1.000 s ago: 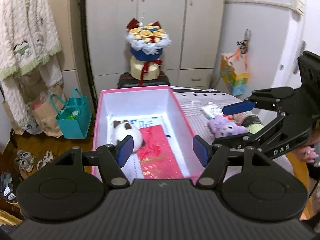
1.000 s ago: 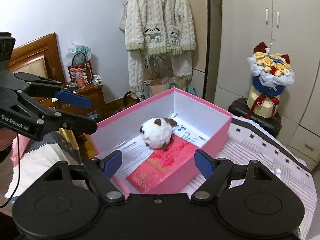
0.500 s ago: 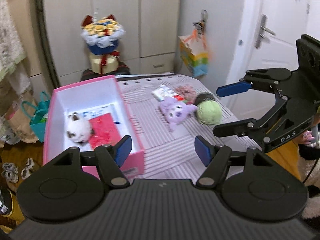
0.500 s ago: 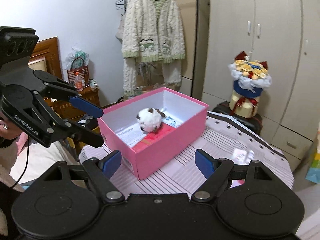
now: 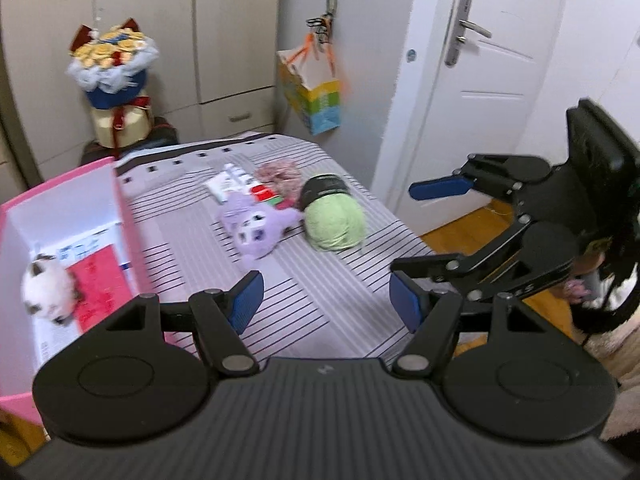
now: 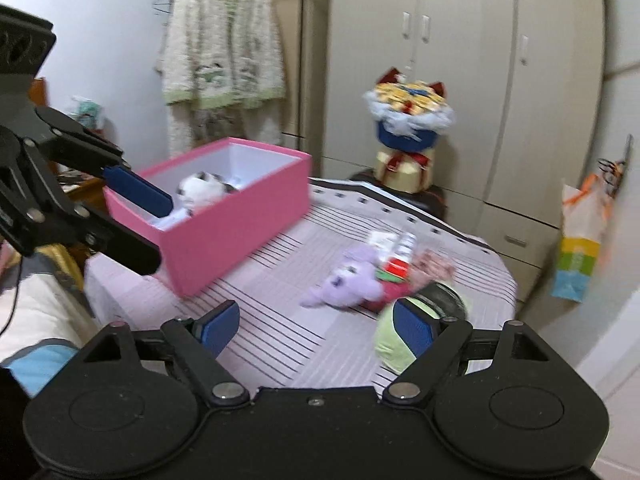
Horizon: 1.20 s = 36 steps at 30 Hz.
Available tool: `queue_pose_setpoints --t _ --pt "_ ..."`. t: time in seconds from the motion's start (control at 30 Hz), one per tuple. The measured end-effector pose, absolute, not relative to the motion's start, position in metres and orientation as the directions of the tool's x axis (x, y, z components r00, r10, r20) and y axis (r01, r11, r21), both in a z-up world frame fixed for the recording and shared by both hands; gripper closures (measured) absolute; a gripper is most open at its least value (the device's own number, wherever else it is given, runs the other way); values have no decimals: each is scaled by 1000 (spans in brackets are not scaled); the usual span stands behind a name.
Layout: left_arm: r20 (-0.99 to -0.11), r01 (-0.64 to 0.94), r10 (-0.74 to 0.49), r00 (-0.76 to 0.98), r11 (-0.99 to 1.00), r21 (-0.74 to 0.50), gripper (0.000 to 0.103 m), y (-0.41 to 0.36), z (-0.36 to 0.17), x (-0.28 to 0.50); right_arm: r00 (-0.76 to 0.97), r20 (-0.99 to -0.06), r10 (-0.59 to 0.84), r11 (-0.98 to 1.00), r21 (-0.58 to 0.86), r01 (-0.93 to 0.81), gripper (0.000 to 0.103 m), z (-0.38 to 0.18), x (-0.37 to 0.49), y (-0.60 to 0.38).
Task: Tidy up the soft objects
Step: 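Reach the left gripper to the green yarn ball and grasp it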
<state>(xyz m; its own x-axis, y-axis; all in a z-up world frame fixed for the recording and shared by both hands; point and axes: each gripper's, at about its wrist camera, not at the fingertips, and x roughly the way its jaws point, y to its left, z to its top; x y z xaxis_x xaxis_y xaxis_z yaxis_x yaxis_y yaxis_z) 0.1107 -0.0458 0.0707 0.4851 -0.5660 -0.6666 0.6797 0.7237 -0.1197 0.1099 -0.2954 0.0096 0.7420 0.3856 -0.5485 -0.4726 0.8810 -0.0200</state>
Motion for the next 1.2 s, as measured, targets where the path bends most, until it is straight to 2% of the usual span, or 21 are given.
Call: queue_pose_setpoints --t 0.23,0.47,0.73,0.97,1.2 --pt "-634 694 -611 474 702 -158 34 -72 51 138 789 -520 328 912 -44 -408 15 -23 121 -316" --pt "-597 666 -648 472 706 -241 34 -92 22 170 824 -461 329 932 21 -361 13 -58 145 -332" --pt "-608 623 -640 469 728 -287 36 -121 -13 204 818 -504 277 957 69 -281 13 -90 177 -336" --pt "-594 590 -694 407 696 -409 36 -144 -45 224 815 -530 235 968 48 -248 13 -107 192 -333" --pt "-587 550 -670 455 729 -407 36 -158 -64 235 794 -550 260 965 124 -230 13 -117 202 -331"
